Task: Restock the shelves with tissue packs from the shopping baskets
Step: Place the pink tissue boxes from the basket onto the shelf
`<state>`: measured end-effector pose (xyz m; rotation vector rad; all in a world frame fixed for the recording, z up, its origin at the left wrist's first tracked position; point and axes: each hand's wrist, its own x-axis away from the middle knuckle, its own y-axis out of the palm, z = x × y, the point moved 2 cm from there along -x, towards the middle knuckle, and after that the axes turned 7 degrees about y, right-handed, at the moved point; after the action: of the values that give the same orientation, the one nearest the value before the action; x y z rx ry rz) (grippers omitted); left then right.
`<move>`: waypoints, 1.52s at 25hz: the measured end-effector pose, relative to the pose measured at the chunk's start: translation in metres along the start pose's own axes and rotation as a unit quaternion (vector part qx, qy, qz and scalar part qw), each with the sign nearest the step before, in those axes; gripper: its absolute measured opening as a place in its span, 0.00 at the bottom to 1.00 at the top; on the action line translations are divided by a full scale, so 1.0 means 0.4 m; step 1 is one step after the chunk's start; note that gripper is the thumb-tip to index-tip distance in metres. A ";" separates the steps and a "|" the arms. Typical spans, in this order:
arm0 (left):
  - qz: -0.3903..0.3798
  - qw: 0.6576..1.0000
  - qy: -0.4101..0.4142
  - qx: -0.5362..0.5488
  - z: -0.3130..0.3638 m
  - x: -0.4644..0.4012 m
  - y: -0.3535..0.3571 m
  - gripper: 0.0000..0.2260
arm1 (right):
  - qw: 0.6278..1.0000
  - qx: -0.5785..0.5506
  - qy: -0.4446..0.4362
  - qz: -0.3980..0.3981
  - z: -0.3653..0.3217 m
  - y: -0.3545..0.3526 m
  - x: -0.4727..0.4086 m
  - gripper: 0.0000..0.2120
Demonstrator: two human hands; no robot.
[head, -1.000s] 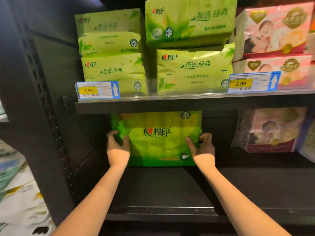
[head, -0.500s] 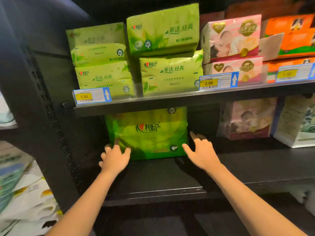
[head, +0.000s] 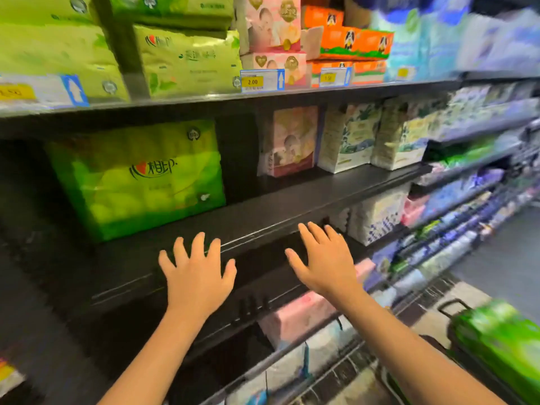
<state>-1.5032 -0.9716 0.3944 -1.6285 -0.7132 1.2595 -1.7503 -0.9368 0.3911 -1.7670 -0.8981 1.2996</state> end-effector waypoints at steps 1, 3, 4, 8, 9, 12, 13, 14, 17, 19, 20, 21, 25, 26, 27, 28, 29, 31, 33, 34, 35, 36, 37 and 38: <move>-0.011 0.999 0.034 0.013 0.059 0.027 0.009 0.25 | 1.000 0.011 0.023 -0.006 0.038 -0.006 0.056 0.32; -0.025 0.995 0.088 0.033 0.172 0.070 0.021 0.25 | 0.997 0.037 0.061 -0.021 0.122 -0.026 0.157 0.31; -0.028 0.993 0.109 0.046 0.223 0.084 0.025 0.25 | 0.996 0.047 0.076 -0.027 0.163 -0.038 0.198 0.31; -0.062 0.974 0.201 0.085 0.472 0.149 0.034 0.27 | 0.982 0.088 0.162 -0.027 0.378 -0.115 0.378 0.30; -0.072 0.968 0.220 0.094 0.535 0.164 0.039 0.27 | 0.978 0.095 0.184 -0.026 0.436 -0.130 0.423 0.30; -0.089 0.958 0.247 0.112 0.720 0.203 0.055 0.25 | 0.962 0.111 0.247 -0.031 0.602 -0.163 0.545 0.32; -0.088 0.957 0.252 0.113 0.774 0.221 0.069 0.25 | 0.958 0.114 0.262 -0.033 0.653 -0.168 0.580 0.32; -0.100 0.954 0.258 0.118 0.838 0.244 0.082 0.26 | 0.952 0.115 0.282 -0.038 0.715 -0.176 0.620 0.32; -0.140 0.940 0.279 0.138 1.007 0.310 0.130 0.26 | 0.931 0.118 0.338 -0.064 0.884 -0.194 0.727 0.34; -0.168 0.932 0.299 0.117 1.100 0.349 0.165 0.27 | 0.915 0.099 0.382 -0.079 0.975 -0.189 0.801 0.37; -0.176 0.928 0.307 0.114 1.133 0.362 0.182 0.28 | 0.909 0.092 0.396 -0.086 1.008 -0.184 0.832 0.38; -0.189 0.923 0.314 0.113 1.164 0.373 0.200 0.28 | 0.904 0.092 0.408 -0.092 1.040 -0.178 0.857 0.39; -0.238 0.896 0.363 0.096 1.296 0.352 0.308 0.28 | 0.871 0.081 0.472 -0.106 1.176 -0.138 0.904 0.40; -0.246 0.888 0.375 0.098 1.332 0.328 0.340 0.28 | 0.860 0.074 0.494 -0.107 1.202 -0.121 0.909 0.40; -0.245 0.886 0.381 0.101 1.357 0.304 0.357 0.28 | 0.852 0.070 0.508 -0.107 1.216 -0.112 0.910 0.40; -0.253 0.880 0.387 0.104 1.387 0.274 0.388 0.29 | 0.840 0.071 0.527 -0.109 1.241 -0.093 0.903 0.40; -0.262 0.872 0.398 0.108 1.429 0.237 0.432 0.29 | 0.821 0.067 0.555 -0.113 1.275 -0.063 0.895 0.40; -0.228 0.870 0.419 0.128 1.472 0.185 0.478 0.28 | 0.811 0.068 0.569 -0.114 1.294 -0.039 0.878 0.40; -0.251 0.851 0.439 0.142 1.547 0.093 0.608 0.28 | 0.783 0.064 0.606 -0.124 1.357 0.053 0.825 0.41; -0.254 0.846 0.448 0.139 1.587 0.050 0.669 0.28 | 0.773 0.063 0.617 -0.131 1.388 0.098 0.797 0.41; -0.258 0.842 0.453 0.136 1.623 0.019 0.732 0.28 | 0.764 0.060 0.627 -0.140 1.416 0.145 0.779 0.41; -0.269 0.836 0.458 0.136 1.654 -0.002 0.789 0.27 | 0.758 0.060 0.633 -0.147 1.448 0.194 0.768 0.41; -0.277 0.829 0.469 0.131 1.679 -0.019 0.840 0.26 | 0.754 0.061 0.635 -0.155 1.477 0.241 0.762 0.41; -0.280 0.823 0.478 0.128 1.698 -0.030 0.893 0.25 | 0.749 0.055 0.639 -0.166 1.498 0.289 0.760 0.41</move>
<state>-2.1825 -0.9109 0.0425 -1.4196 -0.3009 0.0272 -2.2450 -0.6299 0.0364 -1.7486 -0.2494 -0.2376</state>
